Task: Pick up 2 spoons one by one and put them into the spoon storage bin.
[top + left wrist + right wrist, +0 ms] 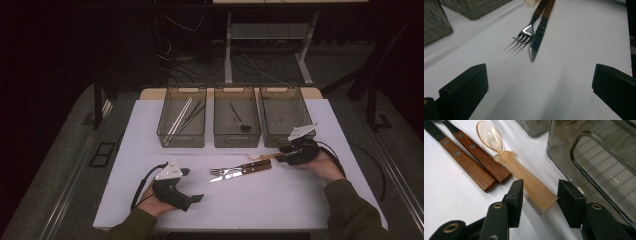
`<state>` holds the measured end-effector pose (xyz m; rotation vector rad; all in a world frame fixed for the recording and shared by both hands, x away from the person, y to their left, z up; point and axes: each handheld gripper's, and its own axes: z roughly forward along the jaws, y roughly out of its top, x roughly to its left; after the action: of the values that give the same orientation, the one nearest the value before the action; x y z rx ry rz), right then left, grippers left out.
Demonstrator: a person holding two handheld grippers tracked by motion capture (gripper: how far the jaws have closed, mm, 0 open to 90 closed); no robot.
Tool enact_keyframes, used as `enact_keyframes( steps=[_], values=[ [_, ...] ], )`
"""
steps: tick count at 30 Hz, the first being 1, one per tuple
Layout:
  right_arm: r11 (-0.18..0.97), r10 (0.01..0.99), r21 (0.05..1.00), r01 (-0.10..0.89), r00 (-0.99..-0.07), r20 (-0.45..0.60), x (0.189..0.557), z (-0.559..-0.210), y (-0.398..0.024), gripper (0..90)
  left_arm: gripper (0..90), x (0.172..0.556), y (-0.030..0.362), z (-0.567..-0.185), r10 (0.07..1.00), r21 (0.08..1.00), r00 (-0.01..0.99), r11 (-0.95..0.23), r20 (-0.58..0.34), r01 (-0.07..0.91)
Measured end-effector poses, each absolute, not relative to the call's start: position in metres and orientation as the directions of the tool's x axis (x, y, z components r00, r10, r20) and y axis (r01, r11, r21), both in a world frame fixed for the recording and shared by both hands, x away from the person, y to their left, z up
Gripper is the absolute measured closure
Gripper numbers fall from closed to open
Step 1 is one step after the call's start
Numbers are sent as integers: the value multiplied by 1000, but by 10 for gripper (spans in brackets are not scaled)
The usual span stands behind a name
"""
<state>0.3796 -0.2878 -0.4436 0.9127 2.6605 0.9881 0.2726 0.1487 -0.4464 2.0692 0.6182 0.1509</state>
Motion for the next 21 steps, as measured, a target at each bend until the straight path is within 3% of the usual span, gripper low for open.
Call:
enact_keyframes(
  steps=[14,21],
  values=[
    [615,563,643,456,-825,47,379,-444,-293,622,0,273,149,-447,483,822,866,-434,-131,367],
    [624,527,668,406,-849,24,382,-438,-288,575,0,273,148,-447,485,820,865,-436,-132,370]
  ],
)
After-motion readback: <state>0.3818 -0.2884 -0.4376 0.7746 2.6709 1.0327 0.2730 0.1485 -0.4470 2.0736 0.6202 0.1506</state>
